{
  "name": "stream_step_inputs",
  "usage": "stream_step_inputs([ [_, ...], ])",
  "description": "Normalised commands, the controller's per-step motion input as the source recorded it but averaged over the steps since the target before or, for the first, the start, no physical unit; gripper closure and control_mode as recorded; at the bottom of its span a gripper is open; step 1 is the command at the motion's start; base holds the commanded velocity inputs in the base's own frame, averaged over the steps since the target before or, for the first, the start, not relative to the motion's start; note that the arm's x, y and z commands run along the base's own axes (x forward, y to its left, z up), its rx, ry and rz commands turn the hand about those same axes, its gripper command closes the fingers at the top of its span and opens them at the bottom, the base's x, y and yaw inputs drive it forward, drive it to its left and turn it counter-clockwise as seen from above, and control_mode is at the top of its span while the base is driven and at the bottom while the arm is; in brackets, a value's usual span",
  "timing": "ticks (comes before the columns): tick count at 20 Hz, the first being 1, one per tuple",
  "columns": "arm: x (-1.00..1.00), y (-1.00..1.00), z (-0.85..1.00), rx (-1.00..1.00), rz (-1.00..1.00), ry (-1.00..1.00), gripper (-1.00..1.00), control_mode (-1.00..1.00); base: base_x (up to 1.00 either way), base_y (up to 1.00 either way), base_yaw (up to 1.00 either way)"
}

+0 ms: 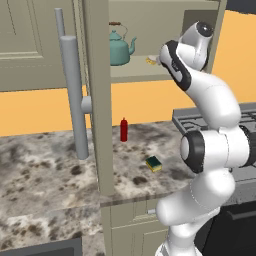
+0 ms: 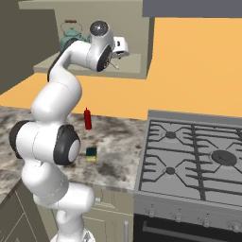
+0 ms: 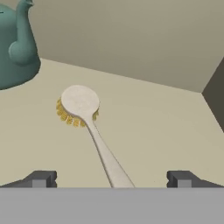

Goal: Pick the sponge and dish brush from the cabinet and place them on the counter.

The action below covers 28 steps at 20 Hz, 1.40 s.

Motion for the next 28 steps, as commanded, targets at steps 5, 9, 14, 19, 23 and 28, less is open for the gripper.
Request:
stream_step_inputs([
  [5, 0.23, 0.0, -0.07, 0.0, 0.0, 0.07, -1.0, -1.0, 0.0, 0.0, 0.0],
  [9, 0.21, -0.01, -0.02, 0.0, 0.0, 0.06, -1.0, -1.0, 0.0, 0.0, 0.0],
  [14, 0.2, 0.0, -0.04, 0.0, 0.0, 0.06, -1.0, -1.0, 0.0, 0.0, 0.0],
  [19, 0.16, 0.0, -0.11, 0.0, 0.0, 0.06, -1.0, -1.0, 0.0, 0.0, 0.0],
  [23, 0.07, 0.0, -0.18, 0.0, 0.0, 0.05, -1.0, -1.0, 0.0, 0.0, 0.0],
  [28, 0.07, 0.0, -0.2, 0.0, 0.0, 0.05, -1.0, -1.0, 0.0, 0.0, 0.0],
])
